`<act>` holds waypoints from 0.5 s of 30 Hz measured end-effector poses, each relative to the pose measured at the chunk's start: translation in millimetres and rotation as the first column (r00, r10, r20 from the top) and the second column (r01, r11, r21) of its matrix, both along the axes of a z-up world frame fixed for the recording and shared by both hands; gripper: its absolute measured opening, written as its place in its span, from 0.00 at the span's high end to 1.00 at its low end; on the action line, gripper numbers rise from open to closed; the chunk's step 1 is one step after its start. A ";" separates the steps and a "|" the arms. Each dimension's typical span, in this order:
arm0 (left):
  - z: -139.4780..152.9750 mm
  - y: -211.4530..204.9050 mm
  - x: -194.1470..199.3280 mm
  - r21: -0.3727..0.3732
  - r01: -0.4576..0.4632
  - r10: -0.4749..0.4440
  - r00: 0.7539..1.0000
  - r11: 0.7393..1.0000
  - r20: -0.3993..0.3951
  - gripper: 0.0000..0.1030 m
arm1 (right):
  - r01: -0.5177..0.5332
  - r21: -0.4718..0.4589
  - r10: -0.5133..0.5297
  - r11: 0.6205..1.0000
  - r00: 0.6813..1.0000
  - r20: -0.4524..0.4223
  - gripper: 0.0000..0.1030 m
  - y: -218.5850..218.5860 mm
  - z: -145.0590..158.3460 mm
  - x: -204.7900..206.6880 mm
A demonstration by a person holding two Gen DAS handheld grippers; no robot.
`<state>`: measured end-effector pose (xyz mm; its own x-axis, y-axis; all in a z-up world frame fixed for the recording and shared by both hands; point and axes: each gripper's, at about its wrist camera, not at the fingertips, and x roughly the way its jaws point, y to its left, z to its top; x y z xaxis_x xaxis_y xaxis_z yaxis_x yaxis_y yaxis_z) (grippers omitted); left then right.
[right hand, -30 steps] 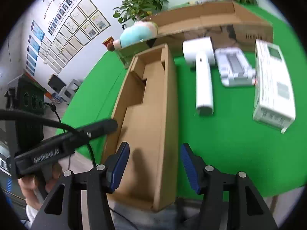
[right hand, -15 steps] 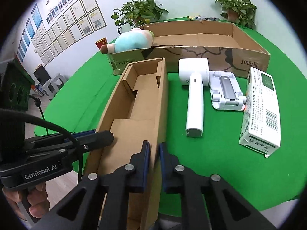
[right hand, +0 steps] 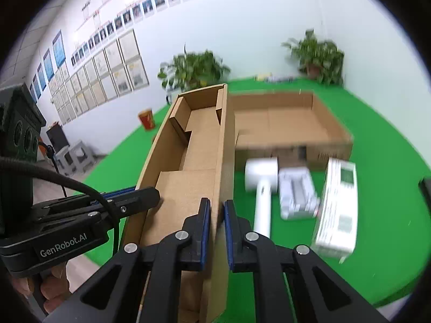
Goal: Organize objects
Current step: 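Carry the cardboard tray into the box beside the plush pig and lower it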
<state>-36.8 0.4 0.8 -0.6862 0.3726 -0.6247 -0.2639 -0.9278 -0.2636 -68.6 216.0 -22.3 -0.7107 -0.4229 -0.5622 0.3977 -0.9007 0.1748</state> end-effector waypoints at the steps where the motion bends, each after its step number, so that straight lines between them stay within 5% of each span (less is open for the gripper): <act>1: 8.9 2.5 -5.2 -0.002 0.003 -0.003 1.000 1.000 -0.019 0.87 | 0.005 -0.003 -0.005 1.000 1.000 -0.015 0.91 0.7 4.5 -2.4; 15: 110.6 14.3 -112.8 -0.028 0.016 -0.020 0.987 0.999 -0.158 0.87 | 0.042 -0.035 -0.047 0.998 0.987 -0.152 0.92 -4.7 84.2 -97.7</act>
<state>-149.5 14.7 111.4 -0.7707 0.3701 -0.5188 -0.3167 -0.9289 -0.1921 -166.3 211.3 62.0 -0.8054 -0.4051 -0.4327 0.3817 -0.9129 0.1444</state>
